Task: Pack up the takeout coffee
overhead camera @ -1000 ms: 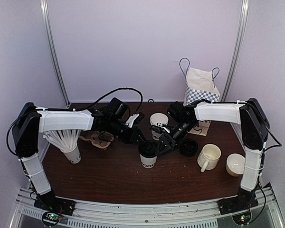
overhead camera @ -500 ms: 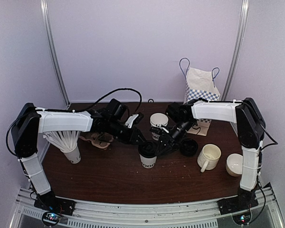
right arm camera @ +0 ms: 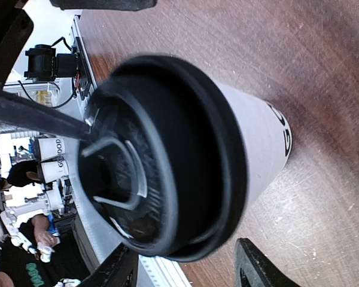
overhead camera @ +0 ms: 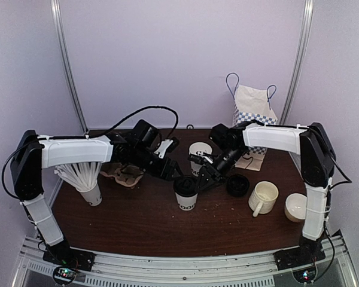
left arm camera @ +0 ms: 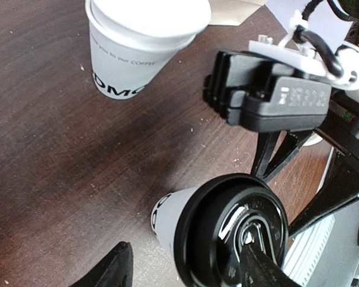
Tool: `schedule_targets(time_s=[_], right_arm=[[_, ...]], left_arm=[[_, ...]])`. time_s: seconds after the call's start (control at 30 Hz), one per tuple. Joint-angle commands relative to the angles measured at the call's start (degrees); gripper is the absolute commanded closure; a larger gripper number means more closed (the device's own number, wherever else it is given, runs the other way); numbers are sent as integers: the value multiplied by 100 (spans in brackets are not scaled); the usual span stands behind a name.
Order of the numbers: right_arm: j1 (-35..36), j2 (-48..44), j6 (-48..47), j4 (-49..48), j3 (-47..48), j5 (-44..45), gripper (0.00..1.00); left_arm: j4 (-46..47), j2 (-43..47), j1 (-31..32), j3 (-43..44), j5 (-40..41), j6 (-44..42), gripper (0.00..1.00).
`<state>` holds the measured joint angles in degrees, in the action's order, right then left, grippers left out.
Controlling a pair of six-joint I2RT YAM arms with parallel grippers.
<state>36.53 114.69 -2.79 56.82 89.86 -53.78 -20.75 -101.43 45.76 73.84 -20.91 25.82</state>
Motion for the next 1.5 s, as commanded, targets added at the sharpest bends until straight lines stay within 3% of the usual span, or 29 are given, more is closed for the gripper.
schedule_targets(time_s=[0.0,0.13,0.23,0.5,1.07,1.33,1.47], right_arm=[[-66,-291,-223,-48,176,169,41],[-187,-329,-274,30,282,128,41],[-333,-276,-283,73,435,112,43],[-490,-22,-425,196,692,-129,44],[-107,51,-698,255,594,172,37],[-80,385,-474,178,642,438,49],[-76,561,-322,62,443,607,56]], left_arm=[[-172,480,30,136,323,-5,35],[-86,867,25,-398,350,600,37],[-166,970,30,-655,301,918,45],[342,704,30,-883,-487,1554,53],[340,221,29,-899,-450,1425,56],[180,-7,29,-789,-287,1322,57],[-598,-415,30,-450,40,999,61]])
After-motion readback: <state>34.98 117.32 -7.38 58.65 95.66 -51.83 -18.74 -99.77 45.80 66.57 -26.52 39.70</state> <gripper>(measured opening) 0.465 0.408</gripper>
